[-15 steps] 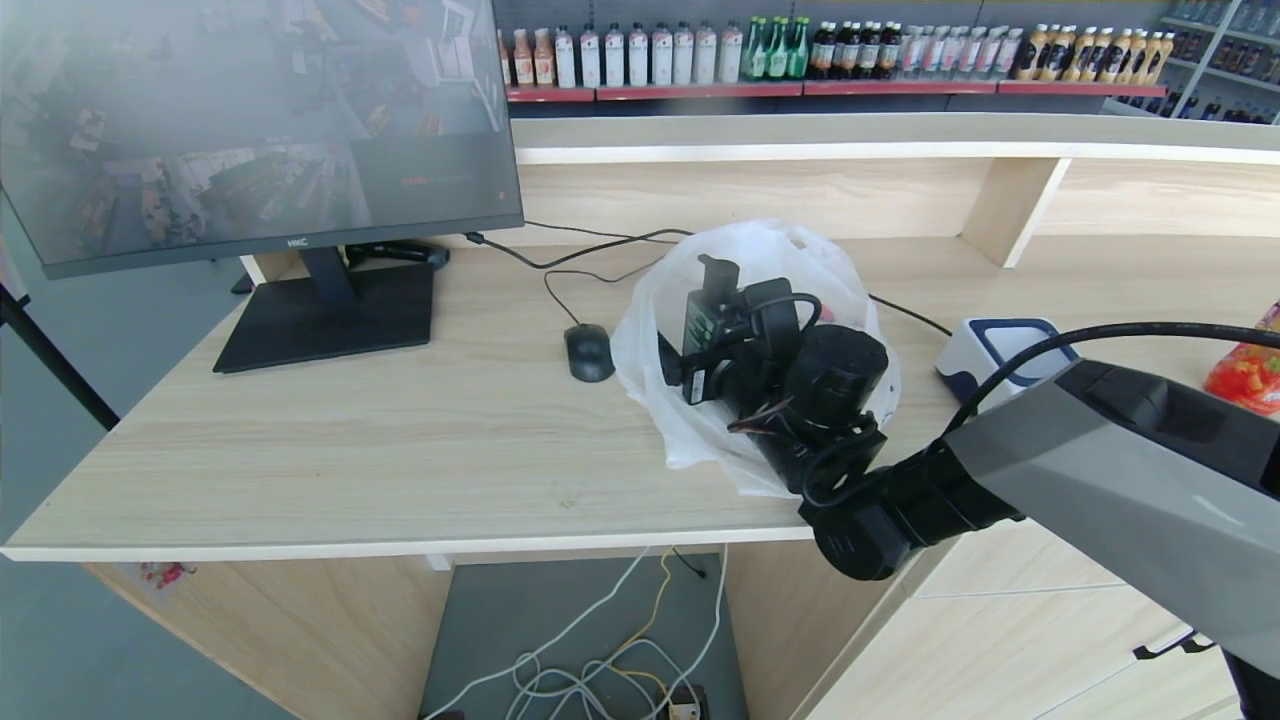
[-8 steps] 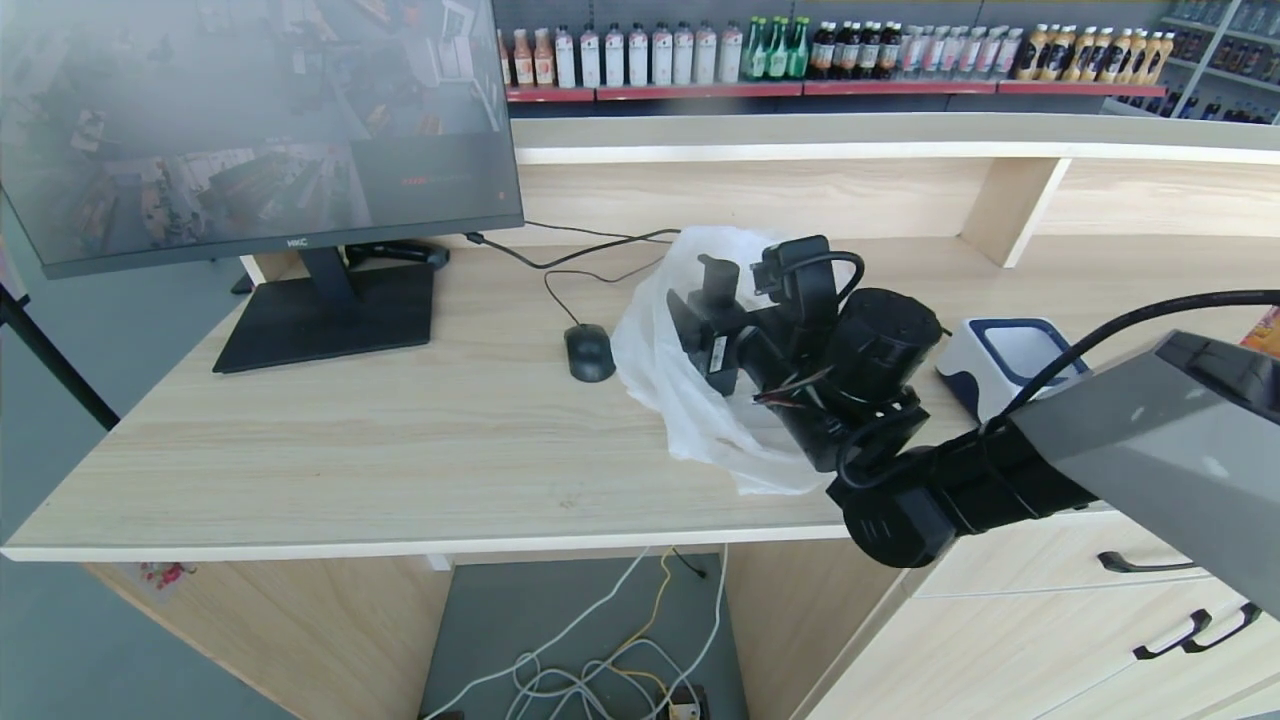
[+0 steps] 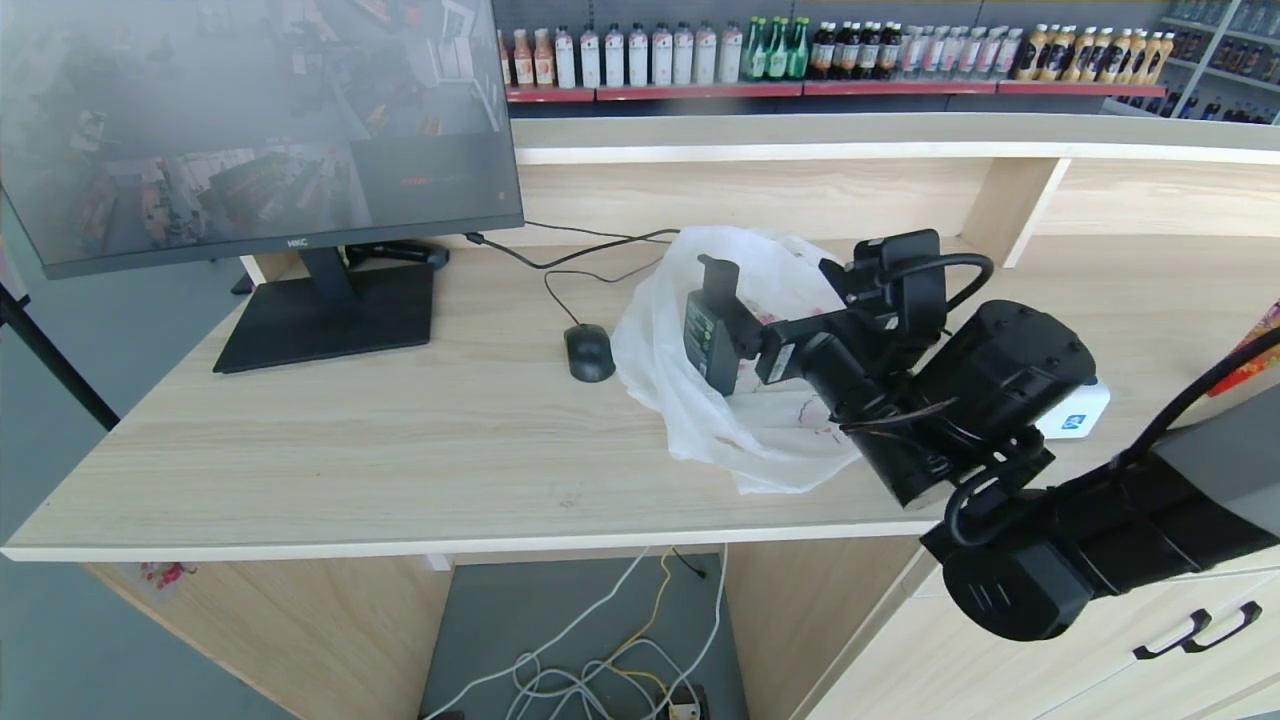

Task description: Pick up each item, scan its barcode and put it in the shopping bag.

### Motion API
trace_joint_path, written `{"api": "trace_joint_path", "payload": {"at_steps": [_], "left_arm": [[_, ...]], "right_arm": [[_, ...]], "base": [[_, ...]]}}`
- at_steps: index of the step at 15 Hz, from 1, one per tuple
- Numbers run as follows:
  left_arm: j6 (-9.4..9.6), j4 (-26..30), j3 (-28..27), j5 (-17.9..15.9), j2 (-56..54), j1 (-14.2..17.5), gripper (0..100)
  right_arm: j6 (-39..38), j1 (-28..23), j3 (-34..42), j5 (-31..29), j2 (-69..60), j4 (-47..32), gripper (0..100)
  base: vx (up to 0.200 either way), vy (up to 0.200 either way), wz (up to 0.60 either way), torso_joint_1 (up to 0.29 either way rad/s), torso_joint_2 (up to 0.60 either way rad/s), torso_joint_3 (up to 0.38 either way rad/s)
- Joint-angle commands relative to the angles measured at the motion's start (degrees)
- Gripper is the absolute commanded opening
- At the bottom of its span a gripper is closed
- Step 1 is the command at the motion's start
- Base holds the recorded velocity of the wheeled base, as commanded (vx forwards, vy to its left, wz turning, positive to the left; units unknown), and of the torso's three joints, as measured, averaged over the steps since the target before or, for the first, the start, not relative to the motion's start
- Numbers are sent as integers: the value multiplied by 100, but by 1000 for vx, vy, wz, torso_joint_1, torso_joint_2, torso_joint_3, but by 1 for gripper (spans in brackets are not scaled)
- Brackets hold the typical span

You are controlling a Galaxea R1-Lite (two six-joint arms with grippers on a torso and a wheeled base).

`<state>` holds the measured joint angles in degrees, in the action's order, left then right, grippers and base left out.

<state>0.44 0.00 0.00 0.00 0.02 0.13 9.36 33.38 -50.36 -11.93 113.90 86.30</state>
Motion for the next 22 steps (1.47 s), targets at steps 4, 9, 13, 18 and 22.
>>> {"api": "trace_joint_path", "payload": {"at_steps": [4, 9, 13, 18, 22], "left_arm": [[44, 0, 0, 0, -2, -5, 100], [53, 0, 0, 0, -2, -5, 100], [53, 0, 0, -9, -2, -5, 100], [-18, -9, 0, 0, -2, -5, 100], [26, 0, 0, -9, -2, -5, 100]], "right_arm": [[-75, 134, 1239, -11, -860, 370, 100], [-101, 151, 2004, -19, -1590, 370, 100], [-506, 46, 2962, -46, -2056, 370, 100], [-497, -499, 2997, -46, -2108, 370, 100], [-497, -499, 3102, -46, -2108, 370, 100]], "base": [[0, 0, 0, 0, 0, 0], [0, 0, 0, 0, 0, 0], [0, 0, 0, 0, 0, 0], [0, 0, 0, 0, 0, 0], [-150, 0, 0, 2, 1, 2]]}}
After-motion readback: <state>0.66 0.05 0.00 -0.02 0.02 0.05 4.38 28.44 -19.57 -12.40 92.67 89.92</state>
